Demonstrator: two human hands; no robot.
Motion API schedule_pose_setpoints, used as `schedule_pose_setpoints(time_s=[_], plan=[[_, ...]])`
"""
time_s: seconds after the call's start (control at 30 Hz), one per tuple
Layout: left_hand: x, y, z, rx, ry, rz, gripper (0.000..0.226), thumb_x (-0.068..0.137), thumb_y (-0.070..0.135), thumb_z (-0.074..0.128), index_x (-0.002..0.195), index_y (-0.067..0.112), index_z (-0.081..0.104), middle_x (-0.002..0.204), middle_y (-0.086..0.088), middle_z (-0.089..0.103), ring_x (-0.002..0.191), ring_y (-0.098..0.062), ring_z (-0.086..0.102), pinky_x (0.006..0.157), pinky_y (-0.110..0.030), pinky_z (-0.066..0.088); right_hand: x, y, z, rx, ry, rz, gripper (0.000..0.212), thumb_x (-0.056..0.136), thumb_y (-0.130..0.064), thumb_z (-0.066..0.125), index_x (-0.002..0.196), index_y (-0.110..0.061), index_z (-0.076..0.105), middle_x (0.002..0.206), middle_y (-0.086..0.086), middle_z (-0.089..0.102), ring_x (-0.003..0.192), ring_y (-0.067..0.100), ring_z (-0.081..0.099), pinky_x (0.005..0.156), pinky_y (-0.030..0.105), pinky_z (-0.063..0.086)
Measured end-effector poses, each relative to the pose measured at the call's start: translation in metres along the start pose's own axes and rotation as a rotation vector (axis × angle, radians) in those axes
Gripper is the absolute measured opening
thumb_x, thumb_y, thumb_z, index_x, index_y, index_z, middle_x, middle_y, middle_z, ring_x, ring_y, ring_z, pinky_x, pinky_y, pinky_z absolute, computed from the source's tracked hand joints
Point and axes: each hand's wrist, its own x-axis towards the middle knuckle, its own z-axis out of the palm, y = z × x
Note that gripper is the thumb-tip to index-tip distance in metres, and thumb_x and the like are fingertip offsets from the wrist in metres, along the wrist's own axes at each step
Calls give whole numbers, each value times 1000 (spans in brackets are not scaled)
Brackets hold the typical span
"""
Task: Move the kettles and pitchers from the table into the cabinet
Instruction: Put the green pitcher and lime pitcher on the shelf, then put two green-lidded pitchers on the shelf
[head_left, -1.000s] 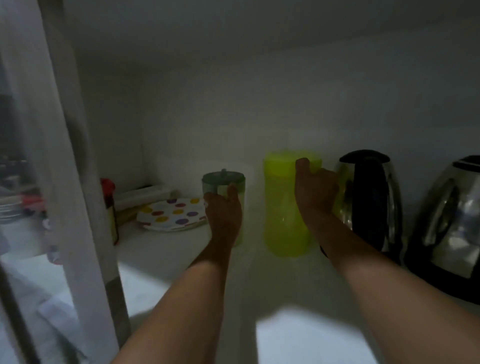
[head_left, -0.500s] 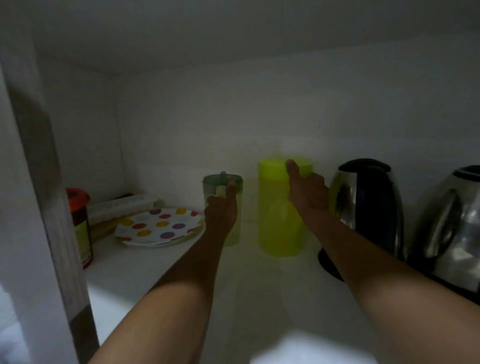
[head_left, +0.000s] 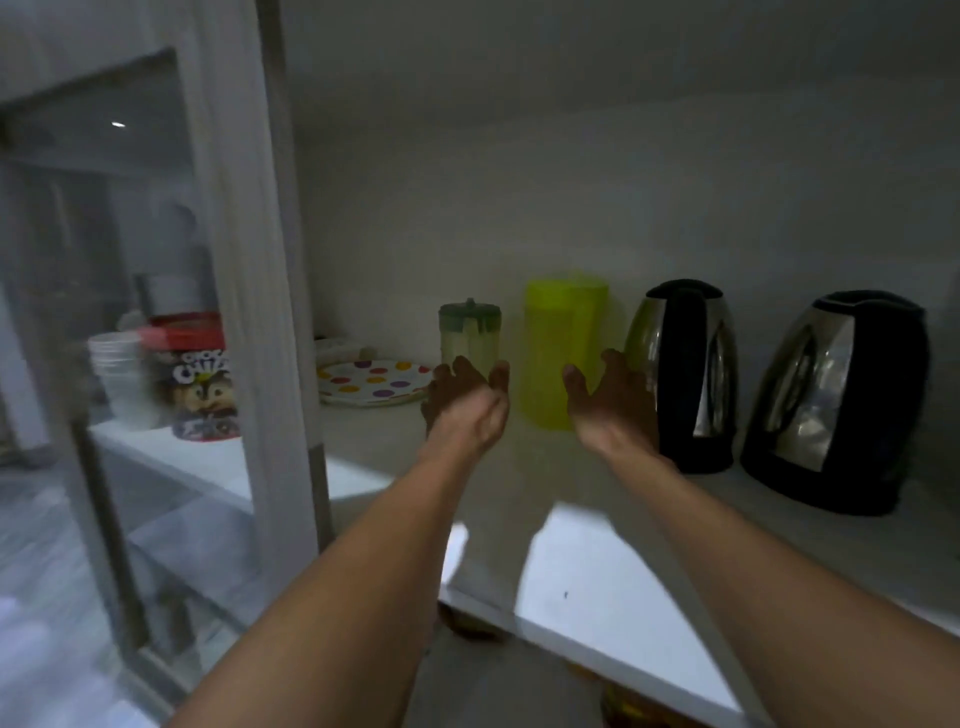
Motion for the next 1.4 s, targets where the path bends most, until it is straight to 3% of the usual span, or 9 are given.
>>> schedule_pose_setpoints(time_s=[0.07,0.17,0.37,0.5,0.67,0.9,1.13,1.27,1.4], plan=[[-40,-6,-18,83,-13,28,60,101,52,35,130,2,51,131,-26,53,123,-42,50,102,-46,40,-32,-1,-8,-84,-49,-36,58,96,-53,44,146,-25,36,147,20,41,135,42,39,108,49,36],[-93,-18,-53,170,17,97,60,102,51,35,137,4,48,140,-22,48,130,-38,45,110,-50,35,-82,-17,-20,-123,-94,-61,55,96,-56,38,146,-34,35,152,14,36,137,42,35,109,50,33],[-171,-61,-154,285,205,146,66,102,50,34,156,12,26,164,-15,21,153,-28,15,121,-56,8,-184,-87,-24,-120,-235,-246,59,98,-56,32,153,-40,21,166,7,12,151,37,10,118,58,18],[-222,-114,-241,379,268,-9,70,101,53,34,158,16,19,166,-13,11,154,-30,8,119,-62,3,-264,-149,-3,-103,-339,-374,60,98,-59,29,154,-42,17,167,5,9,152,35,6,120,60,10],[-317,-210,-370,529,292,-185,71,101,55,31,159,17,15,167,-12,6,154,-31,5,117,-65,2,-394,-243,45,18,-481,-476,58,98,-58,31,153,-42,22,166,5,15,151,36,13,119,59,16],[-445,-346,-524,672,378,-574,69,101,54,32,156,14,20,164,-13,18,149,-35,20,114,-66,12,-594,-347,106,94,-806,-647,57,99,-55,30,153,-38,23,165,5,17,149,34,18,115,58,21],[-522,-465,-584,552,473,-846,59,100,49,37,146,12,34,150,-13,39,138,-35,37,109,-59,29,-717,-403,175,156,-1041,-727,56,98,-51,36,150,-32,32,155,9,36,137,37,38,108,50,37],[-545,-528,-601,393,549,-1038,60,100,43,40,151,13,30,155,-11,34,140,-35,35,112,-54,27,-773,-428,230,158,-1205,-741,51,99,-46,40,144,-23,38,143,14,47,127,38,49,98,44,41],[-549,-601,-624,259,682,-1182,54,99,39,48,140,6,42,142,-17,47,130,-37,47,106,-50,39,-819,-460,303,178,-1356,-617,52,99,-44,43,140,-12,43,140,14,53,125,35,52,88,37,40]])
